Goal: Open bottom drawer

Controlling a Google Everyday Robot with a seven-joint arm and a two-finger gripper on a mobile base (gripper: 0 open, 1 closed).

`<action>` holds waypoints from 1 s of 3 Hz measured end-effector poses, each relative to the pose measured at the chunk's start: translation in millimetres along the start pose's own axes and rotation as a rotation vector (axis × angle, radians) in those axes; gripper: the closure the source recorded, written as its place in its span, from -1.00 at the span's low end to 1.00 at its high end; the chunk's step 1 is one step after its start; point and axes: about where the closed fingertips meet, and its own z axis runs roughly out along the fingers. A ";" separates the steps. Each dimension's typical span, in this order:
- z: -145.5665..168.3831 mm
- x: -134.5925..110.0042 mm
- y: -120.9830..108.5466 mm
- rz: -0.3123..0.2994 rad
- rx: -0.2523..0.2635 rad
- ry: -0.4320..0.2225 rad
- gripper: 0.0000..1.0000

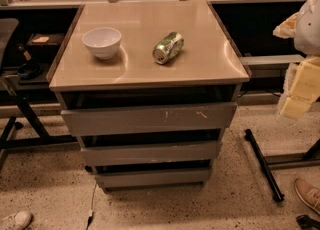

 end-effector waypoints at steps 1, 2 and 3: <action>0.0 0.0 0.0 0.000 0.000 0.000 -1.00; 7.7 -2.0 1.8 0.017 0.026 0.011 -1.00; 49.3 -9.1 25.0 0.051 -0.007 -0.022 -1.00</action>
Offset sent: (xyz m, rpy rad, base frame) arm 0.0025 0.0073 -0.0240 -0.0296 -0.0299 -0.0622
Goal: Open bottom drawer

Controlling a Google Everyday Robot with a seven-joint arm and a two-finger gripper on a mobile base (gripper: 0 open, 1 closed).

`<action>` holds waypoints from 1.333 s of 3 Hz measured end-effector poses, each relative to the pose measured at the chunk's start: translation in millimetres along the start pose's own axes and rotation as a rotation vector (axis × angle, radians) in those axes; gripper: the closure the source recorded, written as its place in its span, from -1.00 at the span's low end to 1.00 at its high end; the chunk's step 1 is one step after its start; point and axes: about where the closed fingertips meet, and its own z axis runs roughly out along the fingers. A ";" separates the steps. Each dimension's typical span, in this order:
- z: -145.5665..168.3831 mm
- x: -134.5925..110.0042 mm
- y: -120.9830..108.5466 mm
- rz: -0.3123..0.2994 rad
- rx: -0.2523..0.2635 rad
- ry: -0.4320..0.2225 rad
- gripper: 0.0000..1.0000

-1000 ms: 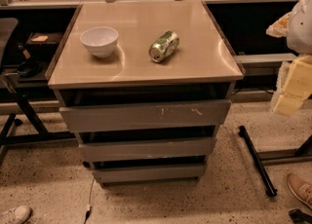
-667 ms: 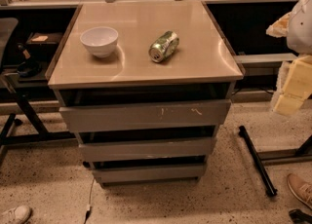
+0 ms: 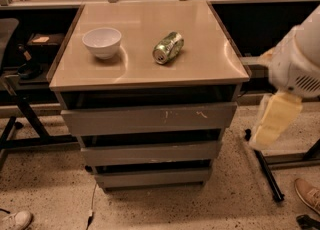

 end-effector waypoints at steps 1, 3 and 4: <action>87.1 -1.4 34.4 0.033 -0.106 -0.008 -1.00; 181.5 8.9 76.7 0.097 -0.263 0.036 -1.00; 196.3 9.5 85.0 0.104 -0.287 0.028 -1.00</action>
Offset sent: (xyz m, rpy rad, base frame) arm -0.0265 0.0706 -0.2820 0.0867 0.4257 -0.0632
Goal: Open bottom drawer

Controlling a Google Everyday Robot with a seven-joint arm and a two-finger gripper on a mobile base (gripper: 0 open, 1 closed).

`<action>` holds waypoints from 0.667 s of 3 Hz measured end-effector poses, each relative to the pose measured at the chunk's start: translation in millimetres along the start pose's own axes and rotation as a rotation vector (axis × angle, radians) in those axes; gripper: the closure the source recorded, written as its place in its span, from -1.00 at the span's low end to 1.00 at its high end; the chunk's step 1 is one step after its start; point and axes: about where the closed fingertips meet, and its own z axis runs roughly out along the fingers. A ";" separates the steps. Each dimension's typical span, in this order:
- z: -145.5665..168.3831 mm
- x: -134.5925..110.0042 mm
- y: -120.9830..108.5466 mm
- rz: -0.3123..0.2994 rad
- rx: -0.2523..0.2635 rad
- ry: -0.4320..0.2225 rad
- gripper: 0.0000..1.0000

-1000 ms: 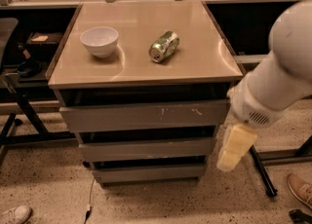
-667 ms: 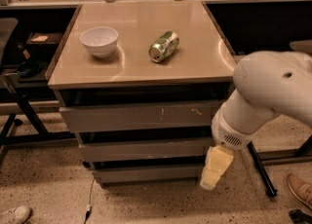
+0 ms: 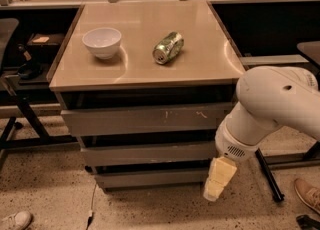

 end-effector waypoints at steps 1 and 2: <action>62.1 -1.1 7.6 0.040 -0.085 -0.013 -1.00; 136.8 0.8 3.3 0.112 -0.170 -0.057 -1.00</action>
Offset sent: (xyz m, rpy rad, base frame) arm 0.0098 0.0501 -0.2232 0.2138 0.2488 -0.1462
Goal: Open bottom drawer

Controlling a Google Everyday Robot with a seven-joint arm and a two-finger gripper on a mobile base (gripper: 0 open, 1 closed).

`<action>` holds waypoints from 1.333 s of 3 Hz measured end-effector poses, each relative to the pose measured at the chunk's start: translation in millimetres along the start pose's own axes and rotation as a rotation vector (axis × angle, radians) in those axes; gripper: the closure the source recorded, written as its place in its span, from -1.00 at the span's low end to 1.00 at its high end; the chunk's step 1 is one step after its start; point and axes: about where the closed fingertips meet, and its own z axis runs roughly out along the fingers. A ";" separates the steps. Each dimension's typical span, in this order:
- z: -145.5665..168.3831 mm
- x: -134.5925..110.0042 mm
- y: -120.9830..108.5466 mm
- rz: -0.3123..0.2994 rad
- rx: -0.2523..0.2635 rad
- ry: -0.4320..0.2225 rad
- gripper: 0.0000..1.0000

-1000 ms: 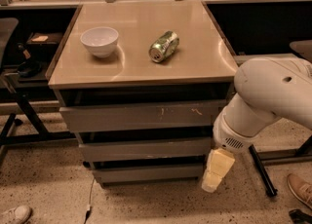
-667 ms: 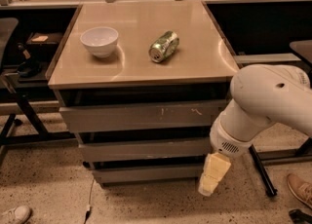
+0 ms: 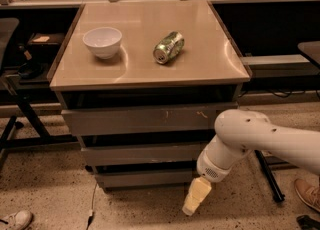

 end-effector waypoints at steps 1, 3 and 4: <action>56.6 4.0 -13.5 0.059 -0.065 -0.019 -1.00; 72.9 8.6 -11.1 0.071 -0.097 -0.017 -1.00; 110.4 18.5 -23.0 0.059 -0.108 -0.032 -1.00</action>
Offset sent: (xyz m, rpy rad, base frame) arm 0.0031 0.0094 -0.0501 0.0362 0.0581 -0.0383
